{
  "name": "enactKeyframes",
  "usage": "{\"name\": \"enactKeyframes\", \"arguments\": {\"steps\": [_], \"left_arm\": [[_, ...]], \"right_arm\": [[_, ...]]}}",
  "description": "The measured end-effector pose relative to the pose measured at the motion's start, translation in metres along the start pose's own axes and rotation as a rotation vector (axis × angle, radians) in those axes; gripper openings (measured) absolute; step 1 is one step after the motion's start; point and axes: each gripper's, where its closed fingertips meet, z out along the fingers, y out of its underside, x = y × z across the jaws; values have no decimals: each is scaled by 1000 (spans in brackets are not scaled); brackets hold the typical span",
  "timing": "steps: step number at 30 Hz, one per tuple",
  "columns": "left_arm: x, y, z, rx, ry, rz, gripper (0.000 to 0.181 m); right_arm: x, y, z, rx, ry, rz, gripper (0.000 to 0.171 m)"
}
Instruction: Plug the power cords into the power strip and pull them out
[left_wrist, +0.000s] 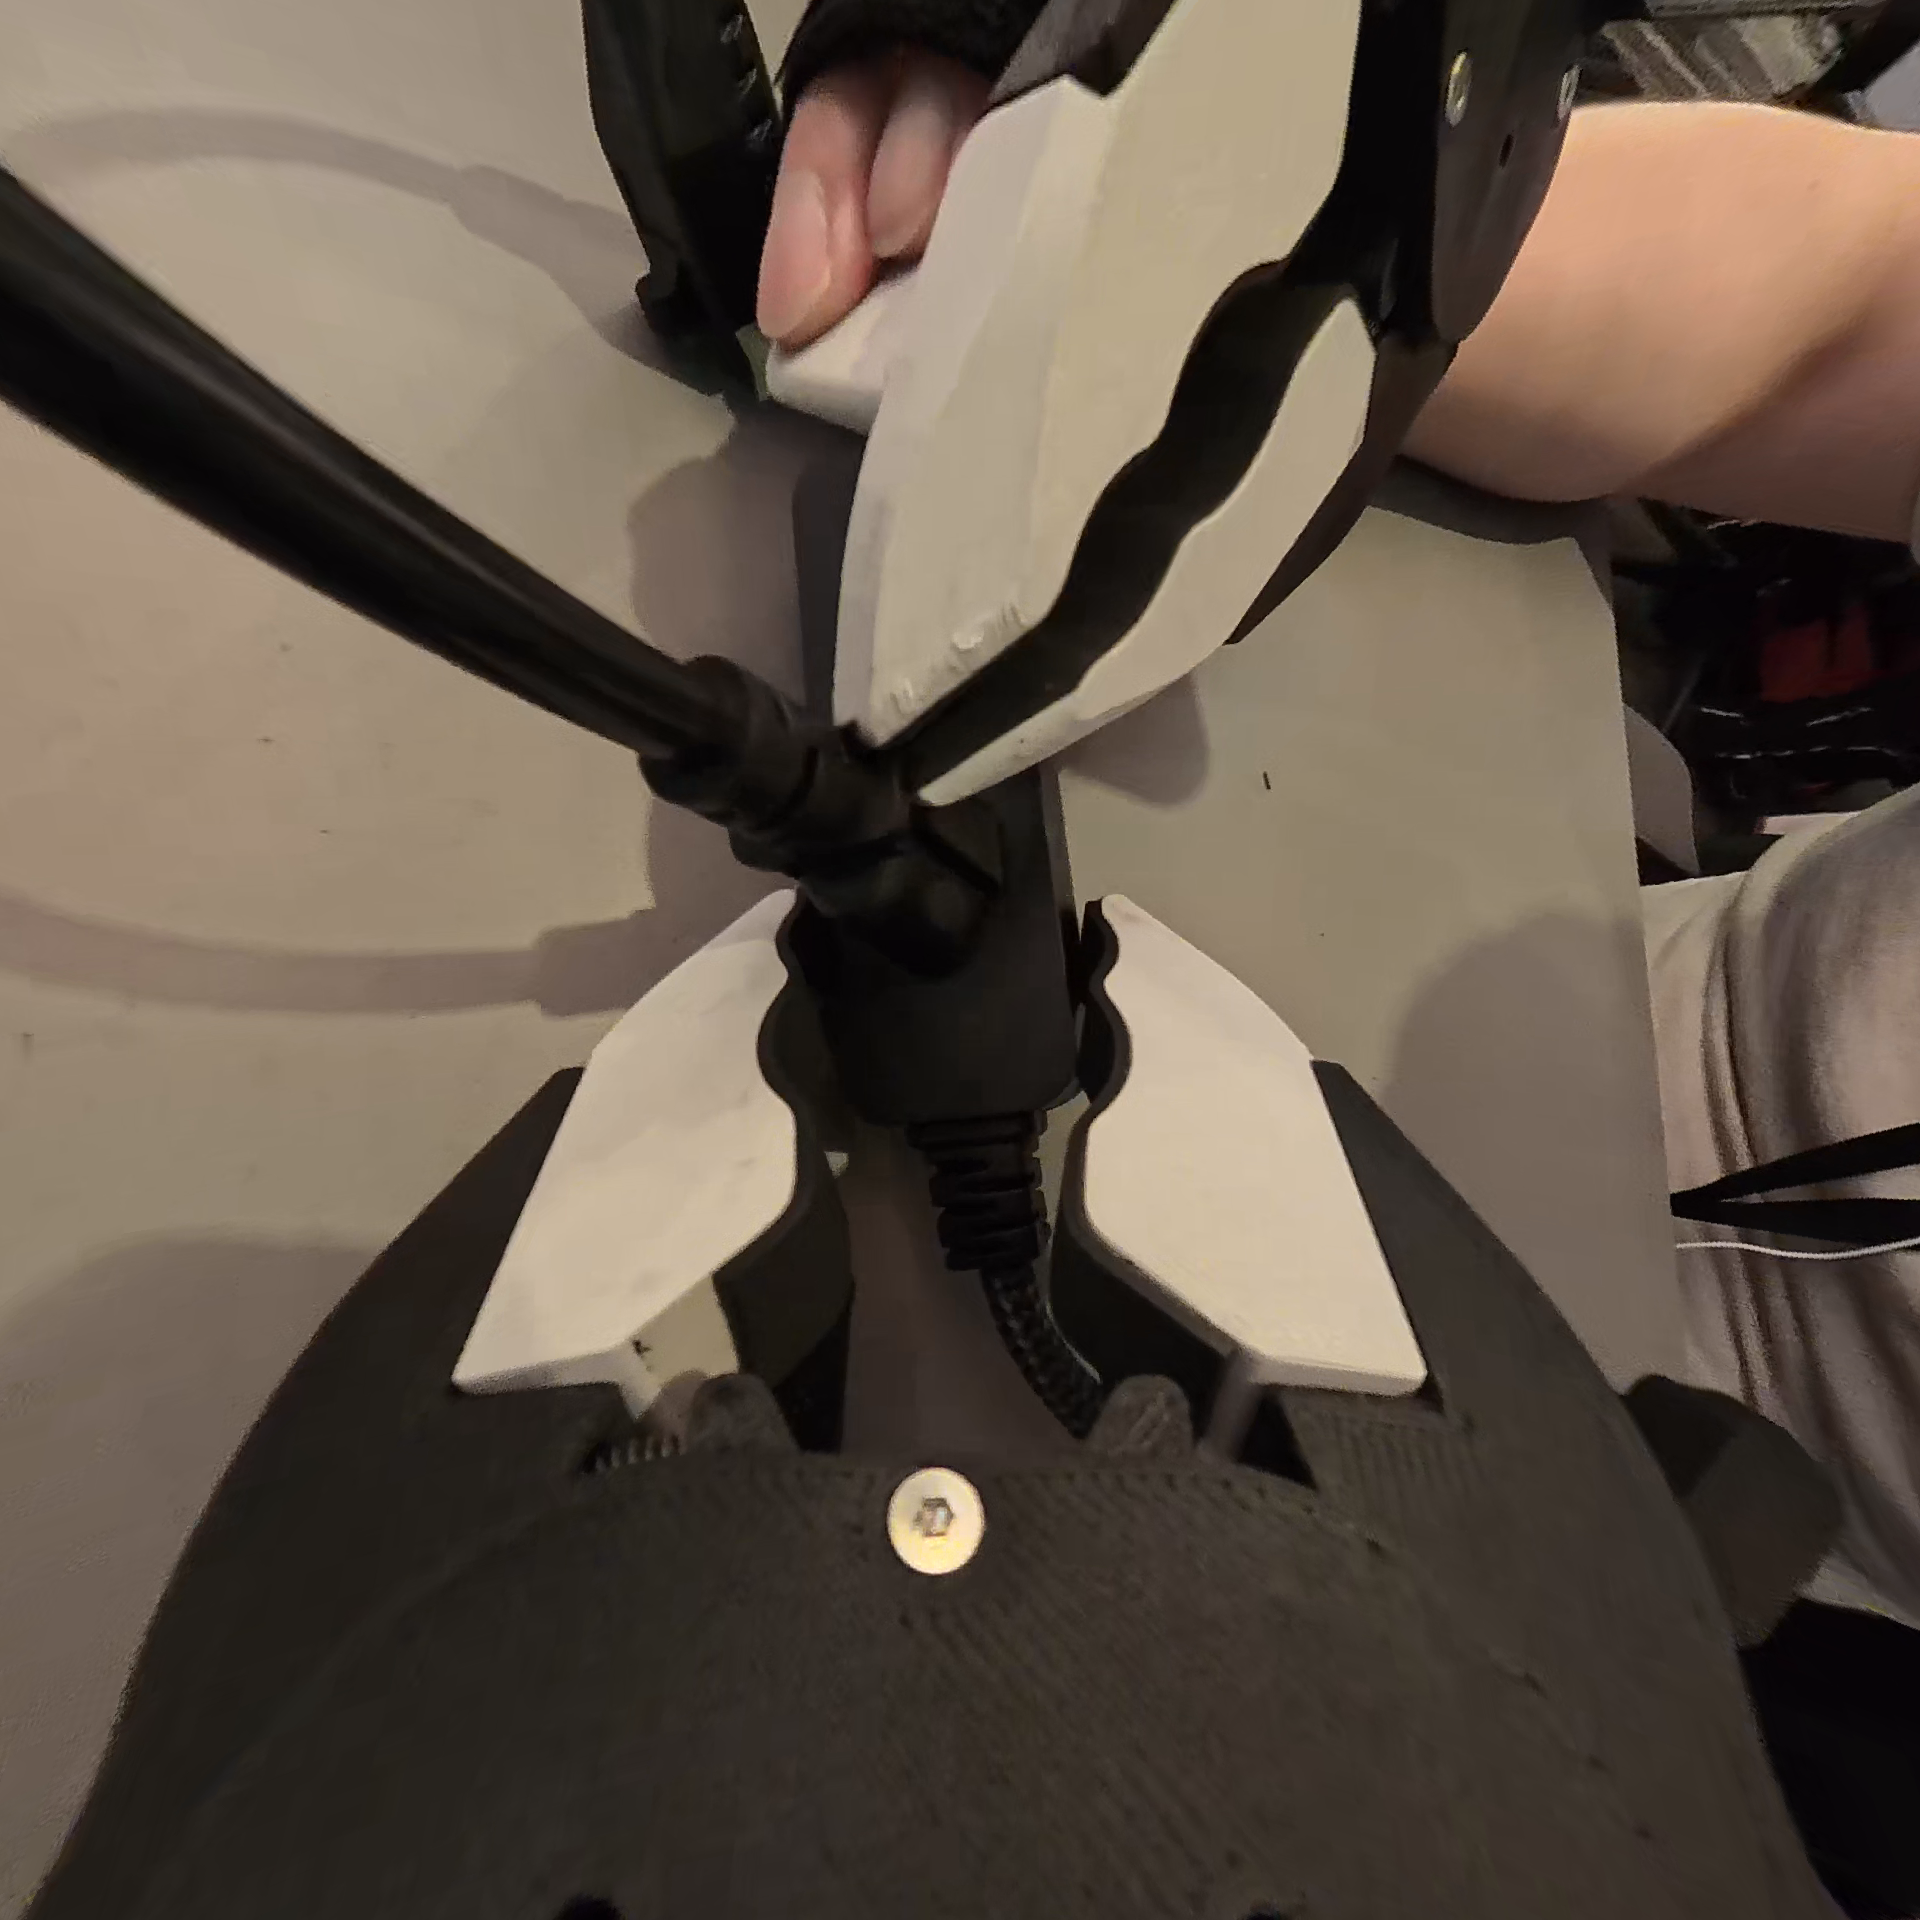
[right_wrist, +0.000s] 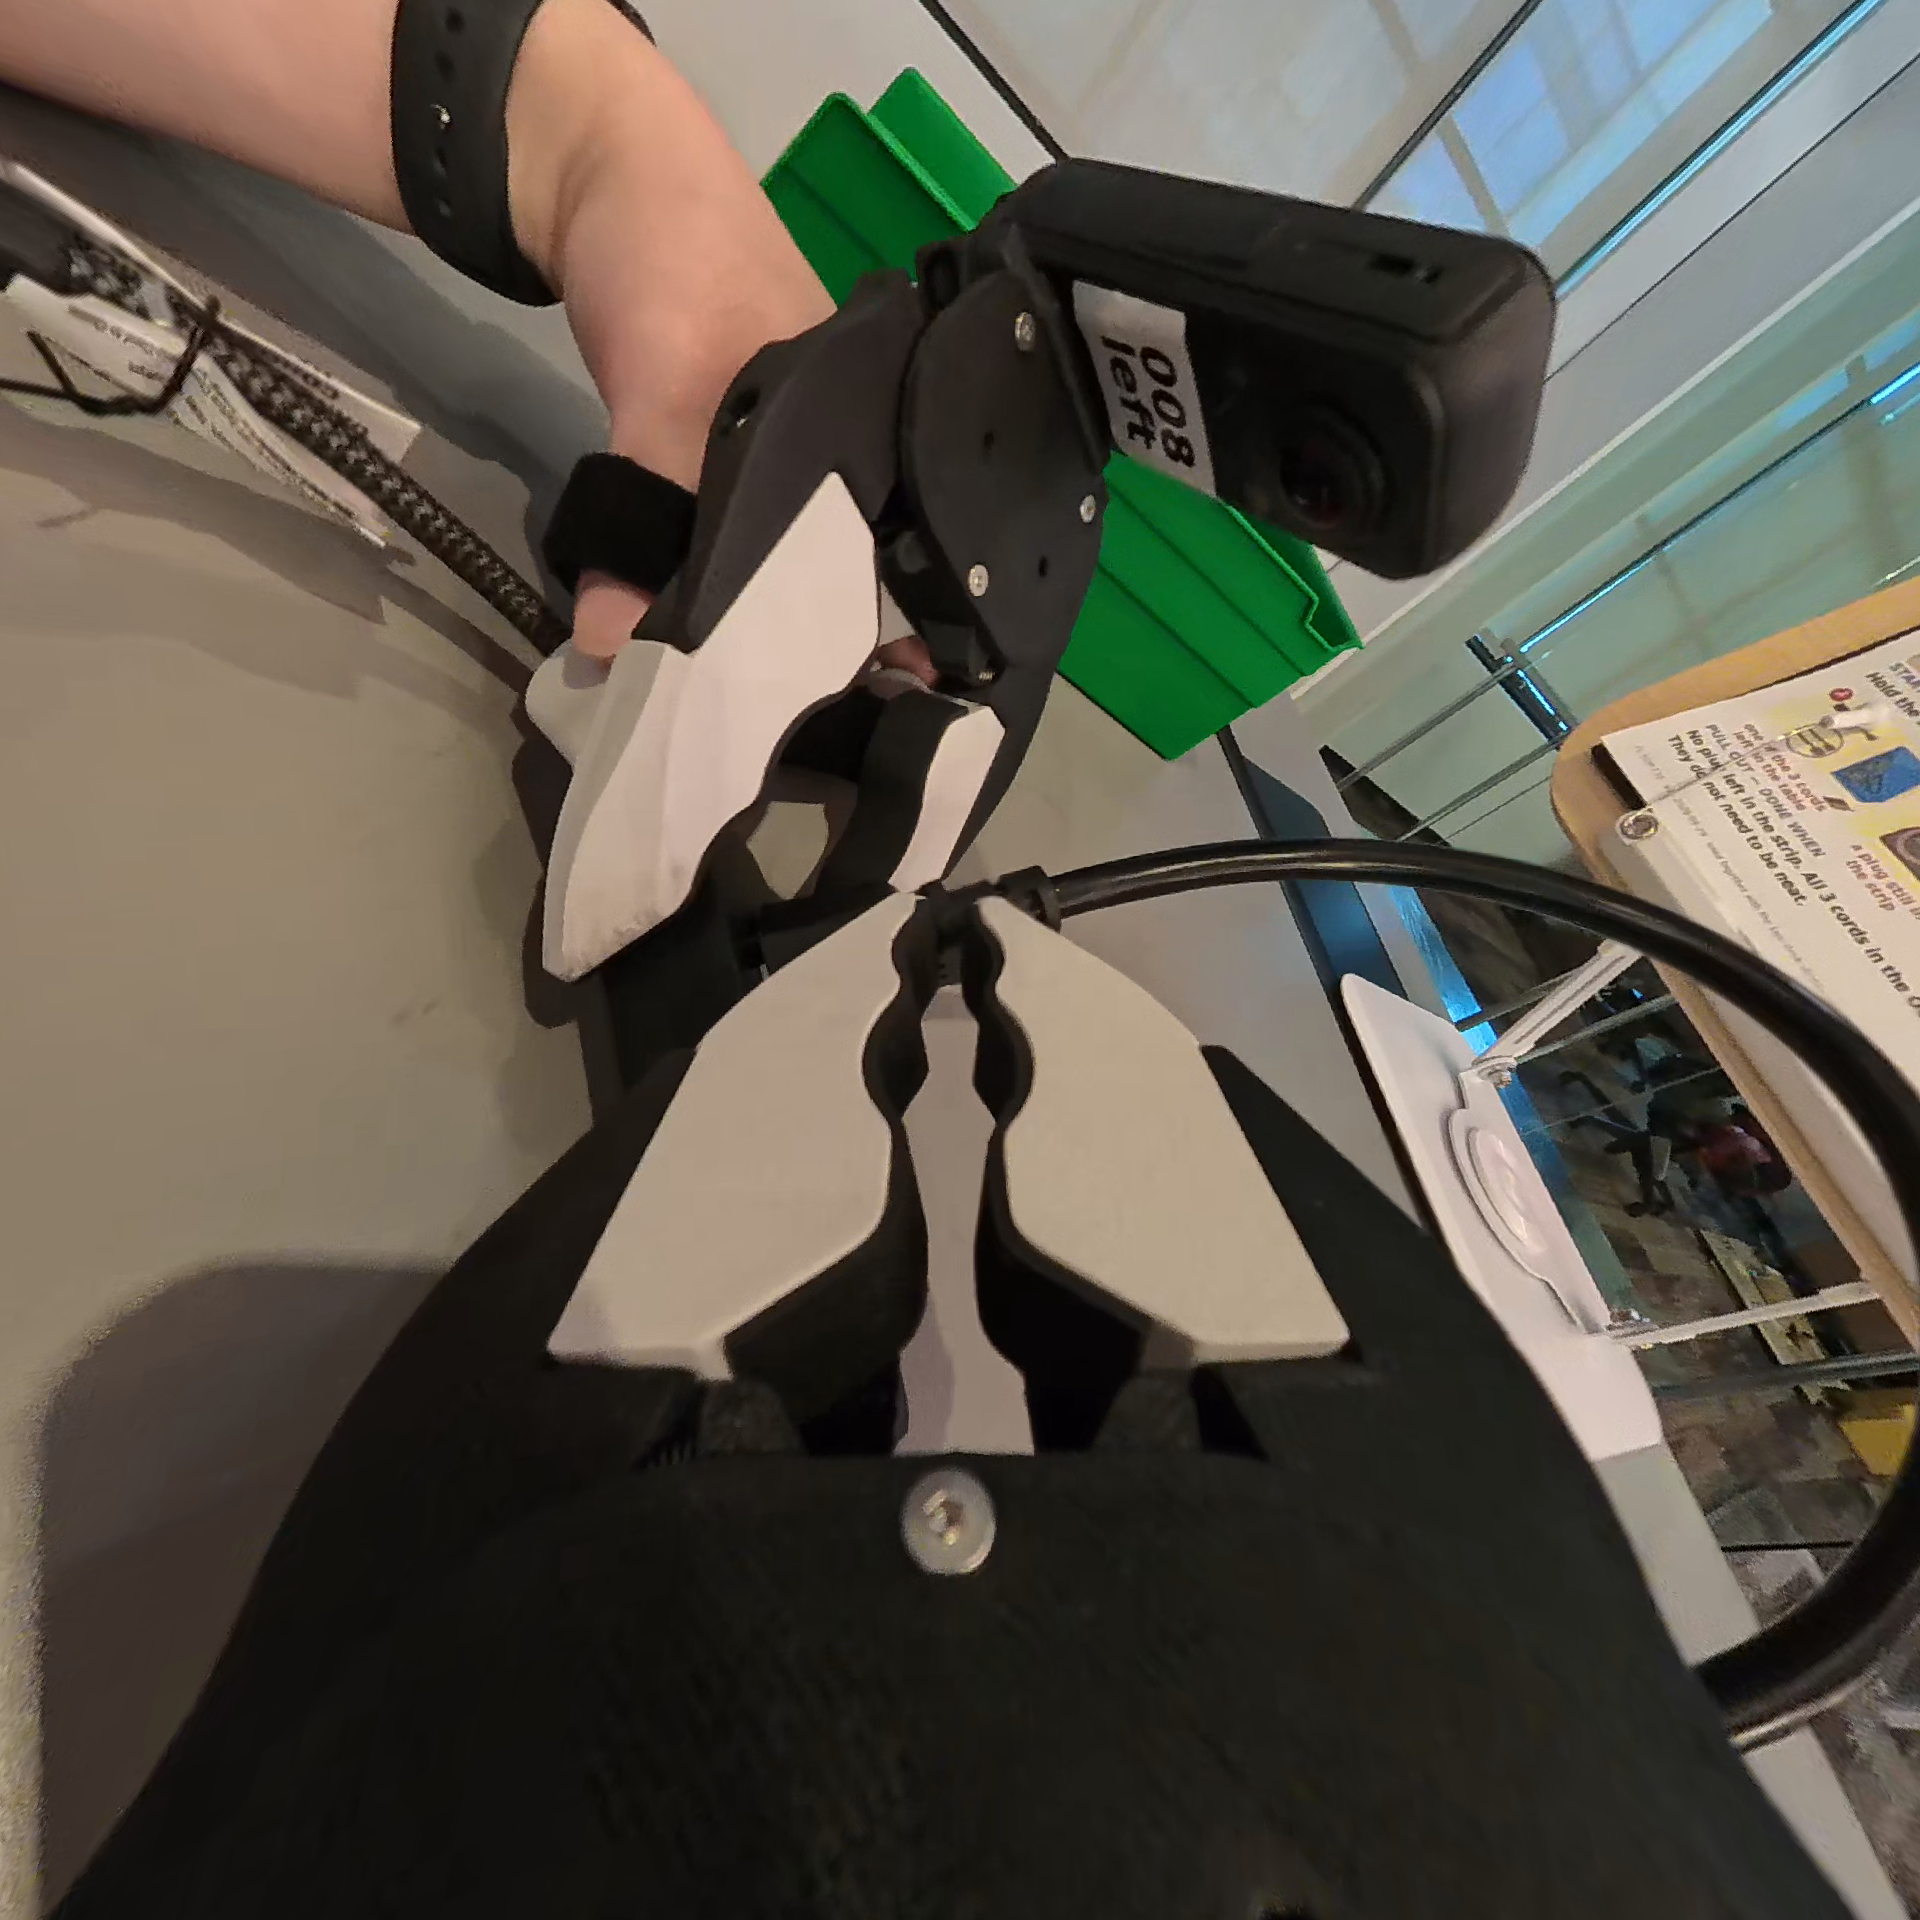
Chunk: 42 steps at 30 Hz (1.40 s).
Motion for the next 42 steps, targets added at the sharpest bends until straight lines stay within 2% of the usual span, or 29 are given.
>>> {"name": "enactKeyframes", "arguments": {"steps": [14, 19, 30, 33, 37, 42], "left_arm": [[-6, -1, 0, 13, -65, 20, 49], [-7, -1, 2, -2, -91, 67, 47], [-12, -10, 4, 39, -100, -11, 49], [-13, -9, 4, 58, -139, 36, 49], [-15, -9, 4, 61, -169, 39, 50], [-18, -8, 4, 73, -228, 58, 50]], "right_arm": [[5, 4, 3, -32, 18, 65, 7], [2, 0, 0, 1, 36, -44, 6], [9, 13, 7, -102, 20, 113, 7], [9, 11, 6, -98, 44, 97, 7], [11, 13, 7, -101, 40, 179, 8], [12, 12, 8, -124, 90, 117, 7]]}}
